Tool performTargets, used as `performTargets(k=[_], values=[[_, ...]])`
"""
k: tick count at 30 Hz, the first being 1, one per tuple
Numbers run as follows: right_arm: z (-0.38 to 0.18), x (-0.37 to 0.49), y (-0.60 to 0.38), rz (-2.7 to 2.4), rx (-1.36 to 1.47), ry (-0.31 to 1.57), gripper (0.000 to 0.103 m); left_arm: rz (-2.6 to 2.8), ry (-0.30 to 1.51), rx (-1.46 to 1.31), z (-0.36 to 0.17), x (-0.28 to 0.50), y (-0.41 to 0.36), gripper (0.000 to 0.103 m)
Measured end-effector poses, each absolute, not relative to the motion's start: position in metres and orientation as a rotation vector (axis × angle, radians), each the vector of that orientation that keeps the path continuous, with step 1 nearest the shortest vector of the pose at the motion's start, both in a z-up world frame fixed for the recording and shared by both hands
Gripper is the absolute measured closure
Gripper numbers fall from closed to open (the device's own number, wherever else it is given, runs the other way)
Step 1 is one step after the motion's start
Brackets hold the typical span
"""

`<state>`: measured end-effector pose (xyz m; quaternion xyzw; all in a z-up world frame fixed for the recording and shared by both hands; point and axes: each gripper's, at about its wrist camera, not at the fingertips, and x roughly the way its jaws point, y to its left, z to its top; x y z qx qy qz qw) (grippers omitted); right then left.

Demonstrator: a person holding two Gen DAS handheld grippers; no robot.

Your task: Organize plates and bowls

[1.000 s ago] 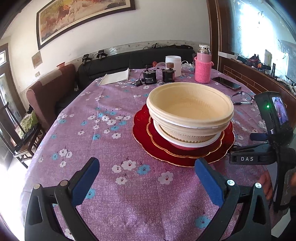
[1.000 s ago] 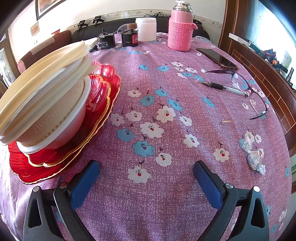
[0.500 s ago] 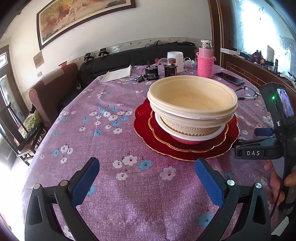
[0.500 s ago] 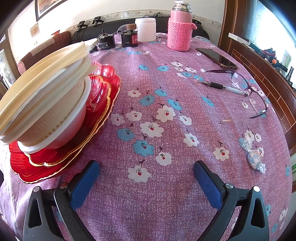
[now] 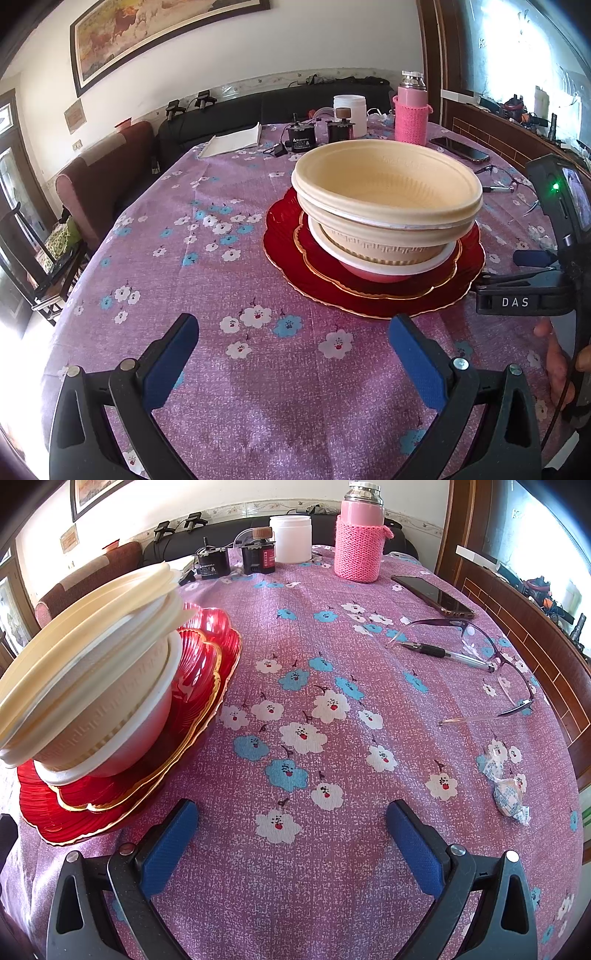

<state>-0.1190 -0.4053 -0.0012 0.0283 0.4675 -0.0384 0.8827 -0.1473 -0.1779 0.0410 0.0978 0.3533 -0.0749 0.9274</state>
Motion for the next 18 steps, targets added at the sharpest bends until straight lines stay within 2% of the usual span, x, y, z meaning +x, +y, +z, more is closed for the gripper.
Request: performTargets(k=[18], values=[[0.01,-0.132,-0.406,-0.066,0.034,0.918,0.001,-0.092,0.741,0.248,0.039,-0.149,-0.179,0.0]])
